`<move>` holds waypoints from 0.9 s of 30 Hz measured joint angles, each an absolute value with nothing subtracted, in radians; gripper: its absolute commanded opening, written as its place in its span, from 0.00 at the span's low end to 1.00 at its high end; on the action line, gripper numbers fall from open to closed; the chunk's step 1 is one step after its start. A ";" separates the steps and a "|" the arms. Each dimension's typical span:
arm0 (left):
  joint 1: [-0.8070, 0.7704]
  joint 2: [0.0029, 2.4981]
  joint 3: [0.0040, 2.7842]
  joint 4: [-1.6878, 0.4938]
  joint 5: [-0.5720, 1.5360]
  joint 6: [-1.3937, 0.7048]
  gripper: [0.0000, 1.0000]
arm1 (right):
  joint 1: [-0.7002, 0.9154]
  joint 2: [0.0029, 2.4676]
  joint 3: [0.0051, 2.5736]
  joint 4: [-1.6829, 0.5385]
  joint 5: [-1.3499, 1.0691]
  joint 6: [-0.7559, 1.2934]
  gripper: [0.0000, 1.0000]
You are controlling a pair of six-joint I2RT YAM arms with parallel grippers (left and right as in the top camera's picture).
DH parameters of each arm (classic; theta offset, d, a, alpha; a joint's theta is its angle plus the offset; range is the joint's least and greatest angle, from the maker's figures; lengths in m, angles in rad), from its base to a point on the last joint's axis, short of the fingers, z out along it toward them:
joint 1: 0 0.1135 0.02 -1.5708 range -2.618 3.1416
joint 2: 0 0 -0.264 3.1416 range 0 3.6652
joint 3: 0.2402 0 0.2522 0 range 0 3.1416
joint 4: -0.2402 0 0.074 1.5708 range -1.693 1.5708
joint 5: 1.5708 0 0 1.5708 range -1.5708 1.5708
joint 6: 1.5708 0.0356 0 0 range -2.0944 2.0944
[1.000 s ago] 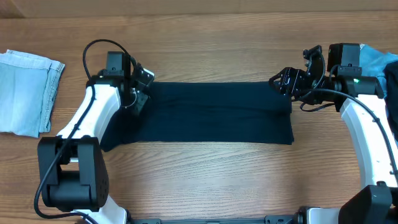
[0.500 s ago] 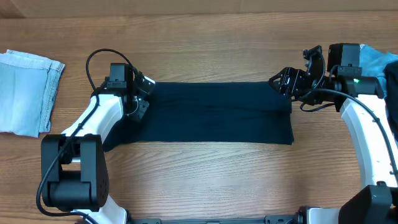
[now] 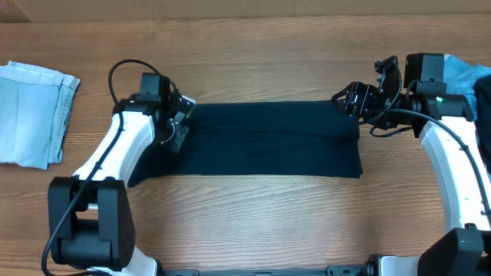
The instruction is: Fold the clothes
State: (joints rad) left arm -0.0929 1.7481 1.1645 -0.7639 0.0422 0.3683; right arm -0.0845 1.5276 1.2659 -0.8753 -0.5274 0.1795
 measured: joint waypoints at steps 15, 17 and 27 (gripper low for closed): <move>-0.121 1.743 1.167 -0.637 -0.042 0.215 0.62 | -0.084 1.528 1.266 -0.859 -0.527 0.179 0.82; -0.075 1.743 1.169 -0.521 -0.057 0.189 0.67 | -0.084 1.528 1.266 -0.860 -0.527 0.180 0.82; 0.032 1.775 1.172 -0.223 -0.094 0.162 0.70 | -0.084 1.528 1.266 -0.931 -0.528 0.183 0.82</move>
